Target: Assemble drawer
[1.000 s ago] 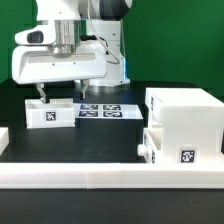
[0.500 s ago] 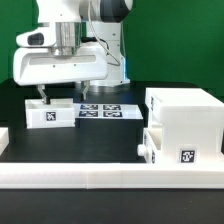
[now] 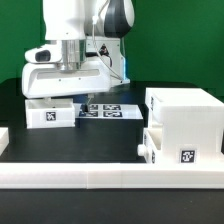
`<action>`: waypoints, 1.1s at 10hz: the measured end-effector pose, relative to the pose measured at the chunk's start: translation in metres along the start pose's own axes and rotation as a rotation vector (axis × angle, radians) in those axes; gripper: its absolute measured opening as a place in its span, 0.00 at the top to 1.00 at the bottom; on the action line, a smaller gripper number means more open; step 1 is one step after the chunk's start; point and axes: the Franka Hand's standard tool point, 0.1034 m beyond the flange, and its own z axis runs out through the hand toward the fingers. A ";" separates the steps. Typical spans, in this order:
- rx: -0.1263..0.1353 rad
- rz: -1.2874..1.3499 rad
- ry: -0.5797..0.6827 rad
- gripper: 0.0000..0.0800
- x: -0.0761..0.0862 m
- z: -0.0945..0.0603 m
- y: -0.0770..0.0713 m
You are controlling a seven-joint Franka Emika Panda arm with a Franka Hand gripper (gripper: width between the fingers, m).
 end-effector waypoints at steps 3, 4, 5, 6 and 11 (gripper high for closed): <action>-0.006 0.003 0.005 0.19 -0.002 0.002 0.001; -0.007 0.005 0.006 0.19 -0.002 0.002 0.002; -0.008 0.006 0.007 0.19 -0.001 0.002 0.002; -0.008 0.004 0.008 0.34 0.000 0.002 0.002; -0.011 0.002 0.012 0.90 0.002 0.002 0.004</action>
Offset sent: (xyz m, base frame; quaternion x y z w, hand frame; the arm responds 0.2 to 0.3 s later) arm -0.0074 -0.0055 -0.0050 -0.0079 -0.0032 0.0098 0.9999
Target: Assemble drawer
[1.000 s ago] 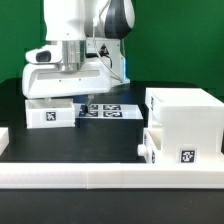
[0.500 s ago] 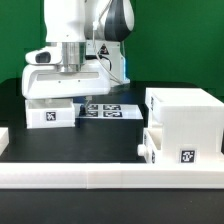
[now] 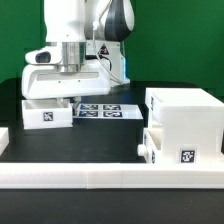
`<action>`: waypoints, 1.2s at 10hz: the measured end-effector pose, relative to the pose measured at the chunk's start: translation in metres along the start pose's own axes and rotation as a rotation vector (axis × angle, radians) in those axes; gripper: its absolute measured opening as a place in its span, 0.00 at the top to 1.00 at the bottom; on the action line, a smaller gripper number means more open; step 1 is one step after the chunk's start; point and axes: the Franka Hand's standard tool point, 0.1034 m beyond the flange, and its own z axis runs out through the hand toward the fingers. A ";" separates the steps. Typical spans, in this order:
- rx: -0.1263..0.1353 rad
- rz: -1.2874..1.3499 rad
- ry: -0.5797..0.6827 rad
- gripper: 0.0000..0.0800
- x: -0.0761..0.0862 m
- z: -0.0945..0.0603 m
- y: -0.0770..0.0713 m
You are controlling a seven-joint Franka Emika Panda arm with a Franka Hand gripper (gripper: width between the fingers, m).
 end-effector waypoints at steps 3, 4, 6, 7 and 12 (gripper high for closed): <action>-0.001 0.000 0.002 0.95 0.002 0.000 0.001; -0.001 0.000 0.002 0.95 0.002 0.000 0.001; 0.001 -0.006 0.002 0.95 0.005 0.000 0.001; 0.019 -0.039 -0.006 0.95 0.020 -0.006 -0.003; 0.057 -0.155 0.006 0.95 0.106 -0.027 -0.016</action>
Offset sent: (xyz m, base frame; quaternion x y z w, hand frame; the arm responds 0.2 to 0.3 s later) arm 0.0000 0.0000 0.0000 0.0000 0.0000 0.0000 1.0000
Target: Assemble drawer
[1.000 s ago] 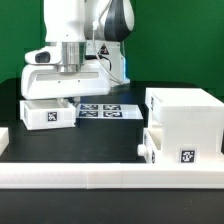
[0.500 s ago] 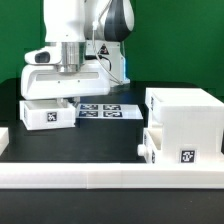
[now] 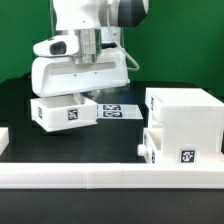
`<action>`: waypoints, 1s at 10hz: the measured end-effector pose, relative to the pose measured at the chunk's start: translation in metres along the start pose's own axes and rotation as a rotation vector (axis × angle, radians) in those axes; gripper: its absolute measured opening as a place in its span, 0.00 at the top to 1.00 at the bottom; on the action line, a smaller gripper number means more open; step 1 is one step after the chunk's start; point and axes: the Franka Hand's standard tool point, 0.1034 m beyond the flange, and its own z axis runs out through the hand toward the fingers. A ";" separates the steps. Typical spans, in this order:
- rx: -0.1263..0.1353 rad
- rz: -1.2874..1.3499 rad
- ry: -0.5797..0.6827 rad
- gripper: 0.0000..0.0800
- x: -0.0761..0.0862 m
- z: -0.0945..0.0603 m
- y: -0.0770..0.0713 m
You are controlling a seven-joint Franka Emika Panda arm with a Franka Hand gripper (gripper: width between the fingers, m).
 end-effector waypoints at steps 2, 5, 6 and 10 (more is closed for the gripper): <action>-0.001 -0.054 0.008 0.95 0.025 -0.005 -0.003; 0.004 -0.148 -0.002 0.95 0.017 -0.001 -0.002; 0.004 -0.230 -0.003 0.95 0.018 -0.001 -0.002; 0.004 -0.605 -0.029 0.95 0.055 -0.005 0.006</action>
Offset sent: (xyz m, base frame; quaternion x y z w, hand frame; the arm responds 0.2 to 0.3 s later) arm 0.0000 0.0000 0.0000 0.0000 0.0000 -0.0650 0.9979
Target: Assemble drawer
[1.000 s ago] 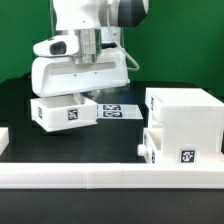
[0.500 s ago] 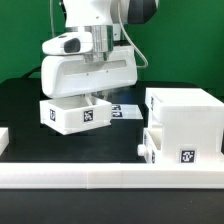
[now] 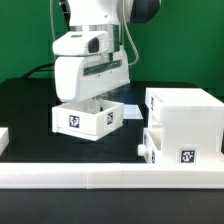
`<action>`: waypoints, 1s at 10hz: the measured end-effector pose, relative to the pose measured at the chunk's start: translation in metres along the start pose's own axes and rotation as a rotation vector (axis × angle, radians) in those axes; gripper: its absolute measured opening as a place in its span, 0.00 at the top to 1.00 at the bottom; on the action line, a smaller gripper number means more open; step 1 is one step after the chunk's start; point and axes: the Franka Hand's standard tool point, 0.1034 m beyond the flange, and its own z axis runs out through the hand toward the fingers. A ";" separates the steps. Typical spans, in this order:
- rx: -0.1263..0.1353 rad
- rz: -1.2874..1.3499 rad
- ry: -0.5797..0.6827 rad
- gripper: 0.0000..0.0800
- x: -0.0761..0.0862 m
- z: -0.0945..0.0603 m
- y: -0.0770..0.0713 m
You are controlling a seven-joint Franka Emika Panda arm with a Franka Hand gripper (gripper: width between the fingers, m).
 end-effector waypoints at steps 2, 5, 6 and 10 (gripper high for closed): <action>-0.012 -0.153 -0.006 0.95 0.005 -0.004 0.011; -0.007 -0.313 -0.011 0.95 0.002 -0.002 0.010; -0.006 -0.305 -0.011 0.95 0.002 -0.001 0.010; 0.016 -0.344 -0.011 0.95 0.032 -0.001 0.029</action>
Offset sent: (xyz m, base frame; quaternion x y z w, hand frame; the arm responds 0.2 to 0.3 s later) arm 0.0000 0.0000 0.0000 0.0000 0.0000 -0.1938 0.9810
